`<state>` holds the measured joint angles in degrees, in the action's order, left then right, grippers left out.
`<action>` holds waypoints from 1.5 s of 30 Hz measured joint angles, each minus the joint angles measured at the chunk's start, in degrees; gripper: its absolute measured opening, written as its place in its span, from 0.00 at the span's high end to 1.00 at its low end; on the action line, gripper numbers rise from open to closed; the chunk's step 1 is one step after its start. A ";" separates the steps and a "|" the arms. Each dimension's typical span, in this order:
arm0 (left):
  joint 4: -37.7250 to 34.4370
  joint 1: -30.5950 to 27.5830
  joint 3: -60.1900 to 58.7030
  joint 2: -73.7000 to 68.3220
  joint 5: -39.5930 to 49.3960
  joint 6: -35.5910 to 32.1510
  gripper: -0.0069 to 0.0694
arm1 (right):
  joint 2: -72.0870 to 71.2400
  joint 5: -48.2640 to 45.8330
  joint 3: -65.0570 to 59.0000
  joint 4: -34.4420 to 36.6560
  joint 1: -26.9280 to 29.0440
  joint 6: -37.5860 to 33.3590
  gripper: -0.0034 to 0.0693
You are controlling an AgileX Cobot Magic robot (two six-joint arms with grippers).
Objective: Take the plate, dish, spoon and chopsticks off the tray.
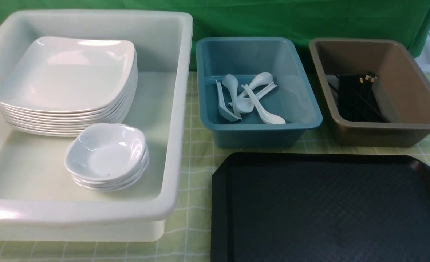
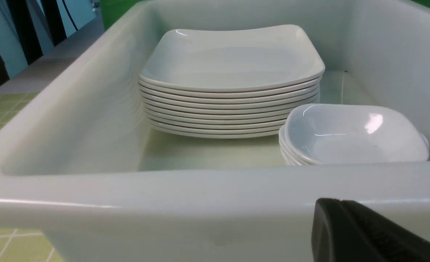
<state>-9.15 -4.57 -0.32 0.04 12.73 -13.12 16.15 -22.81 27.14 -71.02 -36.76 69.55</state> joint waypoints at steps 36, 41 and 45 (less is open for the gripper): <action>-0.04 0.00 -0.04 0.00 0.00 0.00 0.89 | 0.06 17.67 -0.60 72.29 0.00 -70.68 0.65; -0.04 0.00 -0.04 0.00 0.00 0.00 0.89 | 0.06 22.28 -0.60 79.59 0.00 -77.33 0.64; -0.04 0.00 -0.04 0.00 0.00 0.00 0.89 | 0.06 22.39 -0.60 80.42 0.00 -78.64 0.63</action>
<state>-9.19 -4.57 -0.36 0.04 12.73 -13.12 16.21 -0.42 26.53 9.40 -36.76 -9.09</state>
